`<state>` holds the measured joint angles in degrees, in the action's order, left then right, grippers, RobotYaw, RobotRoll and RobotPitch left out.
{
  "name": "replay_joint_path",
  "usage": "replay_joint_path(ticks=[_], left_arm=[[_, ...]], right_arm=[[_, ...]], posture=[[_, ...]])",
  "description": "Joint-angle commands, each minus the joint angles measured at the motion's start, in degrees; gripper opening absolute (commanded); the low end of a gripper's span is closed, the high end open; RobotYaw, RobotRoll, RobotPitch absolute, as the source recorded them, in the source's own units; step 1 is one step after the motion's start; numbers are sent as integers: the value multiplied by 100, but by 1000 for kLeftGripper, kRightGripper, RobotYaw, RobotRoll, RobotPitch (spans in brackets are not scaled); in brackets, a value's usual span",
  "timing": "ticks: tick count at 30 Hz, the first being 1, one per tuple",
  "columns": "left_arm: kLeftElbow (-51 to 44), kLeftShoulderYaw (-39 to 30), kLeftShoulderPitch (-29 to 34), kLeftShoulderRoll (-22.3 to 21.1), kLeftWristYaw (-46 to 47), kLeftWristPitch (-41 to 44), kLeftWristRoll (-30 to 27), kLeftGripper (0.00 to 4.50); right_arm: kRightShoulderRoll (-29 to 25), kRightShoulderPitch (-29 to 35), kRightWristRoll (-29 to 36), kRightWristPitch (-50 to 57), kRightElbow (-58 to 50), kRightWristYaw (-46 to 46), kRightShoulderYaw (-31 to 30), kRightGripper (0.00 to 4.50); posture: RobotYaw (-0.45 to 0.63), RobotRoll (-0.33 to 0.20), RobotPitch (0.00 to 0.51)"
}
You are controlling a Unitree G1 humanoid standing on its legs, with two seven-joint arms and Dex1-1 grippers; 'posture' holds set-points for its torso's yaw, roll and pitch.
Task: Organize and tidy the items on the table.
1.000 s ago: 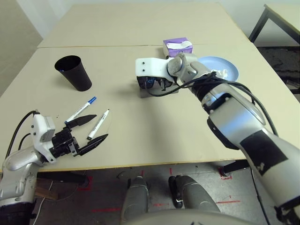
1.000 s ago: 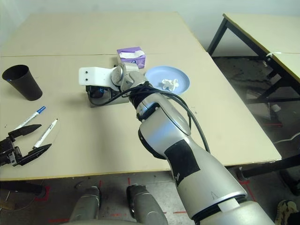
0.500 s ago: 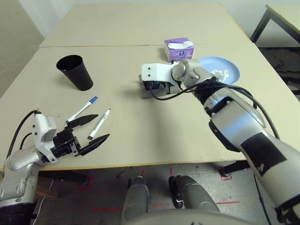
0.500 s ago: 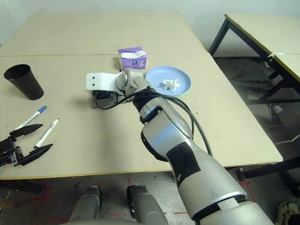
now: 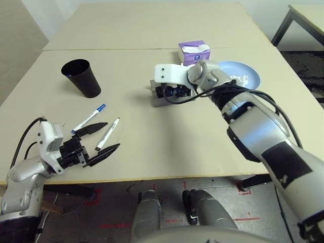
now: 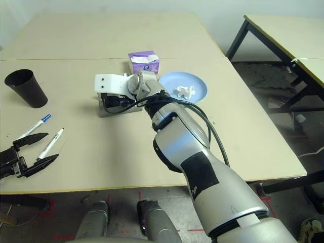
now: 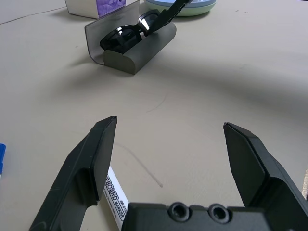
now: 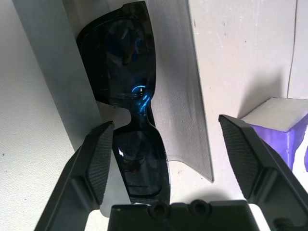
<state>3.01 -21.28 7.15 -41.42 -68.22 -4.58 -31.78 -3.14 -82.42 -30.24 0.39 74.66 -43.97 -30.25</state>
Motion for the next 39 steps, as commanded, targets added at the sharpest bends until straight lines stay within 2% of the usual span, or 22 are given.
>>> replay_joint_path(ticks=[1,7,13,19,22,26,29,34,39], left_arm=[[115,79,14,40,-29,23,65,4500],[221,130,-57,57,-57,-16,103,4500],[301,197,-141,75,-65,-45,129,4500],[391,249,-265,113,-25,-73,161,4500],[400,255,-326,157,32,-76,168,4500],[385,280,-375,232,134,-69,196,4500],[390,317,-417,287,219,-61,228,4500],[446,424,-643,397,468,-55,353,4500],[533,551,-1065,491,892,-33,595,4500]], right_arm=[[29,-56,17,37,60,-94,81,4440],[-43,-290,131,100,72,-93,266,4440],[-82,-797,715,478,45,-343,952,4440],[-492,-1367,1276,947,-187,-1397,1530,4440],[-794,-1366,1453,1159,-512,-1984,1641,4440],[-1436,-643,1839,2157,-2009,-2974,1735,4440],[-2159,502,1949,2998,-3805,-3289,1689,4440],[-2979,2185,2194,3590,-5808,-3010,1979,4440],[-3156,3455,2670,3655,-6965,-2470,2487,4440]], posture=[[18,0,167],[5,0,158],[-3,0,153],[-6,0,148],[-6,0,147],[-10,0,149],[-17,0,148],[-35,0,143],[-44,0,144]])
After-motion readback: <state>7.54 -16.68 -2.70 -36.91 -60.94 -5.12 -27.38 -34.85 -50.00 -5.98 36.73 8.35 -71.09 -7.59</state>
